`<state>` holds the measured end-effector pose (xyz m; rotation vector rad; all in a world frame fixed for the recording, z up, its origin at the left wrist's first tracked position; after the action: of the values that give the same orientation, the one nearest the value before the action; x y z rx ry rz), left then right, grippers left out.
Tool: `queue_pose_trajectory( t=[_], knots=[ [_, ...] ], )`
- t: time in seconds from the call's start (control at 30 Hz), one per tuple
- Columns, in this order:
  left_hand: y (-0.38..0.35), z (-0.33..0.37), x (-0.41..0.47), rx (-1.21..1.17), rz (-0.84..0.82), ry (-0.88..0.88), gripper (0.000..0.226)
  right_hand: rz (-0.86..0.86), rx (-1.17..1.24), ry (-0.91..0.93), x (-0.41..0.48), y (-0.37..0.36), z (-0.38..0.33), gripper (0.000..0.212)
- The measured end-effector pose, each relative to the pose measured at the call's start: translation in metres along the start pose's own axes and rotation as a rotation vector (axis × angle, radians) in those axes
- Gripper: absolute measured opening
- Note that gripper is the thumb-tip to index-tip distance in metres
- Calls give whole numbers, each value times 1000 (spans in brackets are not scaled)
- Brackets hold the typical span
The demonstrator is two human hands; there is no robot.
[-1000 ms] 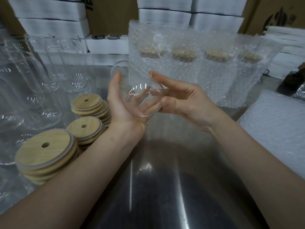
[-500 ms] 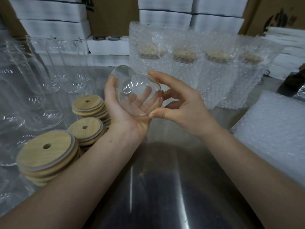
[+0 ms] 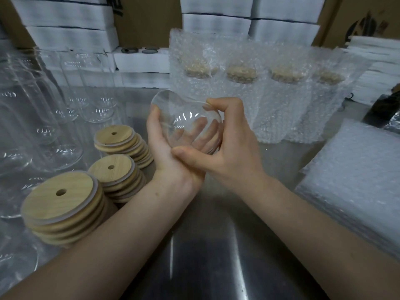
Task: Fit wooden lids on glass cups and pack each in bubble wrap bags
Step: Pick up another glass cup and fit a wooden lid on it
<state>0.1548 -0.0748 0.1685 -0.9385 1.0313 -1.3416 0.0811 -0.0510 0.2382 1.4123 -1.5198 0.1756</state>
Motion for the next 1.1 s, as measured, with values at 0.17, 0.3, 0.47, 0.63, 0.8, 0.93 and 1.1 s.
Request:
queue_pose_trajectory(
  t=[0.17,0.3,0.47,0.63,0.8,0.93,1.1],
  knots=[
    [-3,-3,-2,-1,-3,7,71,38,-52,-46,-1,3,-1,85],
    [-3,-3,-3,28,-6,-11,63,85,-16,-32,0,7,-2,74],
    [-2,-1,-3,65,-2,-53,64,119,51,-55,1,7,3,72],
    [-3,-1,-5,128,29,-54,75,173,89,-63,1,9,8,49],
    [2,-3,-6,73,72,-34,75,306,80,42,-2,19,3,38],
    [3,-3,-5,60,68,-29,73,338,69,116,-3,21,2,37],
    [5,-2,-4,64,85,-39,72,342,109,134,-4,20,6,50]
  ],
)
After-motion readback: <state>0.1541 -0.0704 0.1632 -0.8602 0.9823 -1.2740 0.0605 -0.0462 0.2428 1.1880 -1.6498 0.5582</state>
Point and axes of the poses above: each hand's wrist, its own x-axis towards the middle knuckle, its own y-axis out of the back of the hand, z = x × y, the point moved 9 cm from there along x, towards the middle knuckle, and after that the axes turned 3 degrees about -x, right-handed, at the moved point
